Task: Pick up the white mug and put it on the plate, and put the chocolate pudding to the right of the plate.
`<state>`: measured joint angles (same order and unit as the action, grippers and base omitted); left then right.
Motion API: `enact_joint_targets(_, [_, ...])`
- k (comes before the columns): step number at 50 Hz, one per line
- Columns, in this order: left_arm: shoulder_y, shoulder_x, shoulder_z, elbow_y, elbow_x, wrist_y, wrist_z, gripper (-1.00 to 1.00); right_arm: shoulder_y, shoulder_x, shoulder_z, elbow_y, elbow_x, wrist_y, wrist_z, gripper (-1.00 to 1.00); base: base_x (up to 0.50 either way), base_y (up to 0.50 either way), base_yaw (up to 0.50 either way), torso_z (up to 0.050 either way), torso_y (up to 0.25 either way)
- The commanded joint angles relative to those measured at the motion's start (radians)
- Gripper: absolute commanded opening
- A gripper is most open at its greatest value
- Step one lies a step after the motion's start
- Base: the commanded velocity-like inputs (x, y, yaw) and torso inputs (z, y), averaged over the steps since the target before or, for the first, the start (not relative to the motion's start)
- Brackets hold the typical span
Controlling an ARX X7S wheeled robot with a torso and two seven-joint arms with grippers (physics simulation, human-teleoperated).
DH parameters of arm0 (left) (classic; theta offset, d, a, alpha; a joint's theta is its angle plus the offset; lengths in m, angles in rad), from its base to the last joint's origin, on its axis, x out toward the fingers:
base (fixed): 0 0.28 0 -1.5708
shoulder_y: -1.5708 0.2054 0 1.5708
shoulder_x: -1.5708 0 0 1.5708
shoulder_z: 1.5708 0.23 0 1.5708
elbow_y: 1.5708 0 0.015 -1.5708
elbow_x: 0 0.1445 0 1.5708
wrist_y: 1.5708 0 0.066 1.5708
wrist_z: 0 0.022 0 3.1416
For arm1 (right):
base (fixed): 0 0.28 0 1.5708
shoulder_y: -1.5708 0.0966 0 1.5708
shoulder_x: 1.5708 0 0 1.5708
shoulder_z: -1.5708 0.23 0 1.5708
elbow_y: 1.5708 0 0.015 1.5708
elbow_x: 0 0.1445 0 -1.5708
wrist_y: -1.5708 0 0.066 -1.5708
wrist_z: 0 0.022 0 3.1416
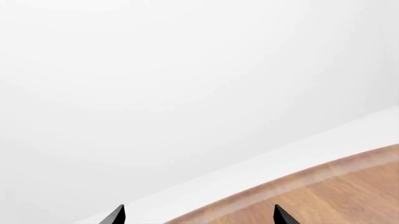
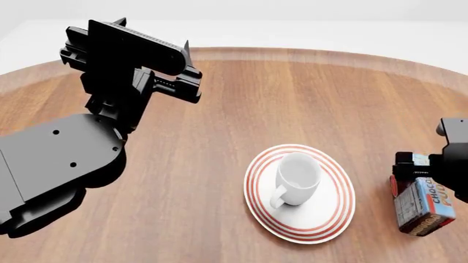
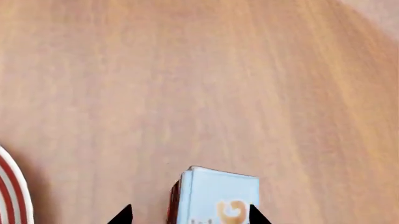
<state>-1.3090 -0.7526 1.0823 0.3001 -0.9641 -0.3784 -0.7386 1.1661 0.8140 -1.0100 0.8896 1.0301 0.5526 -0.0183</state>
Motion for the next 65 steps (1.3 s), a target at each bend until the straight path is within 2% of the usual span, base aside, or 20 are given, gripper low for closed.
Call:
enact_joint_targets(1, [-0.002, 0.02, -0.029, -0.006, 0.009, 0.009, 0.025, 1.0, -0.003, -0.027, 0.021, 0.01, -0.033, -0.004, -0.031, 1.0, 0.0, 0.0, 0.0, 0.0, 0.0])
enact_joint_targets(21, [-0.004, 0.02, -0.032, -0.003, 0.01, 0.005, 0.027, 1.0, 0.002, -0.01, 0.019, -0.031, -0.035, 0.016, -0.019, 1.0, 0.0, 0.0, 0.0, 0.0, 0.0])
enact_joint_targets(33, [-0.003, 0.02, -0.034, -0.002, 0.011, 0.004, 0.027, 1.0, 0.039, 0.038, 0.026, -0.119, -0.023, 0.072, 0.015, 1.0, 0.0, 0.0, 0.0, 0.0, 0.0])
enact_joint_targets(53, [-0.004, 0.016, -0.036, 0.011, 0.01, -0.004, 0.024, 1.0, 0.11, 0.148, 0.042, -0.415, 0.012, 0.172, 0.078, 1.0, 0.0, 0.0, 0.0, 0.0, 0.0])
enact_joint_targets(65, [-0.002, 0.013, -0.04, 0.011, 0.011, -0.003, 0.023, 1.0, 0.092, 0.227, 0.075, -0.585, 0.065, 0.18, 0.134, 1.0, 0.0, 0.0, 0.0, 0.0, 0.0])
